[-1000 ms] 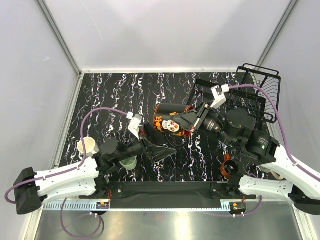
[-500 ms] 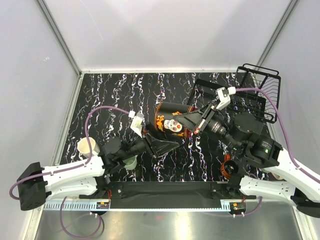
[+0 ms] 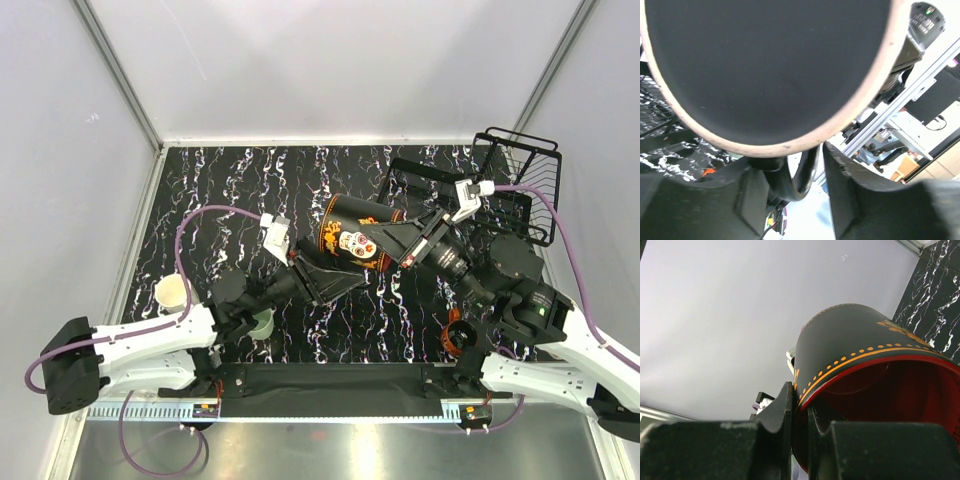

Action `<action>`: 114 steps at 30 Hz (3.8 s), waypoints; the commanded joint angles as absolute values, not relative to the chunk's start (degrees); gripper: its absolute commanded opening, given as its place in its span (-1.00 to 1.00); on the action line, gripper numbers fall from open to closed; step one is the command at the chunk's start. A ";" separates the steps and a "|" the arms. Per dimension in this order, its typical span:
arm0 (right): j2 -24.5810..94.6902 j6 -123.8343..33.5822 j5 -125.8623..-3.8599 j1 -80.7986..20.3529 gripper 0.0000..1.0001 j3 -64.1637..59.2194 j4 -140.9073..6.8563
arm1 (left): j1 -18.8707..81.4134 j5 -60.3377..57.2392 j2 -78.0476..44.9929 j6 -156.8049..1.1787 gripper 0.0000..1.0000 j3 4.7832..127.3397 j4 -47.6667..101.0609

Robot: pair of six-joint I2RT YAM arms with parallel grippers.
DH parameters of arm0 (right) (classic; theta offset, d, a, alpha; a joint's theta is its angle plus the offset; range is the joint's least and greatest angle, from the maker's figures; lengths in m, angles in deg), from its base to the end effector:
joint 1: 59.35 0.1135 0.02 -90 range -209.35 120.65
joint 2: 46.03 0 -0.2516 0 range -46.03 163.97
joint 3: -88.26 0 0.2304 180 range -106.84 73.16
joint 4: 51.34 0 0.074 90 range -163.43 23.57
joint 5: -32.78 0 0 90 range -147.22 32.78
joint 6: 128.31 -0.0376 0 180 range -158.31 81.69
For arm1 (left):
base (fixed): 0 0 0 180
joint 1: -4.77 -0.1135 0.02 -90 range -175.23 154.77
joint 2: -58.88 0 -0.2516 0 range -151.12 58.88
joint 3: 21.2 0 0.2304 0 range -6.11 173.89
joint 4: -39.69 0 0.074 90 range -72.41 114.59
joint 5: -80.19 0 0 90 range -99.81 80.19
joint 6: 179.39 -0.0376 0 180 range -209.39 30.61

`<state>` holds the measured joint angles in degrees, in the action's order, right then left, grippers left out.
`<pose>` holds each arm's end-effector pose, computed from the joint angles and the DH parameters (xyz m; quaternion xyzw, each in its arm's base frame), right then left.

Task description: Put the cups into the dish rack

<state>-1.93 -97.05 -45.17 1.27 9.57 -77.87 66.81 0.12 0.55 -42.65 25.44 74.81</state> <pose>0.0749 0.1170 0.4349 0.0685 0.6533 0.6134 0.4385 0.0953 -0.1933 0.3251 0.1445 0.5322 -0.7047 0.4463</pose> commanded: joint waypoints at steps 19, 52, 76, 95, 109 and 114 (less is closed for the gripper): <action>-5.41 -98.96 -45.53 1.56 -0.74 12.34 -80.40 | 66.65 -6.39 3.33 -40.52 -1.00 32.48 76.99; -17.11 -102.64 -41.84 1.56 0.32 23.23 -88.05 | 65.42 -11.65 21.77 -52.89 -1.00 33.79 50.03; -2.61 -101.51 -52.12 1.65 -0.84 45.12 -84.53 | 63.66 -15.53 -2.97 -78.14 -1.00 69.21 13.43; -43.61 -112.84 -44.30 1.65 -1.00 53.12 -108.52 | 58.12 -7.09 -31.37 -78.76 -1.00 80.10 28.72; -38.46 -111.17 -43.60 1.65 -1.00 47.76 -117.40 | 55.66 -3.22 -51.77 -81.22 -1.00 94.52 28.55; -45.23 -113.98 -42.72 1.65 -1.00 49.43 -121.00 | 55.66 -3.13 -56.95 -82.62 -1.00 97.69 27.84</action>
<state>-42.39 -111.65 -45.63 1.55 49.72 -117.96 55.69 -4.82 -57.43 -80.88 91.43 15.38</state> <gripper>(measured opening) 0.009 0.225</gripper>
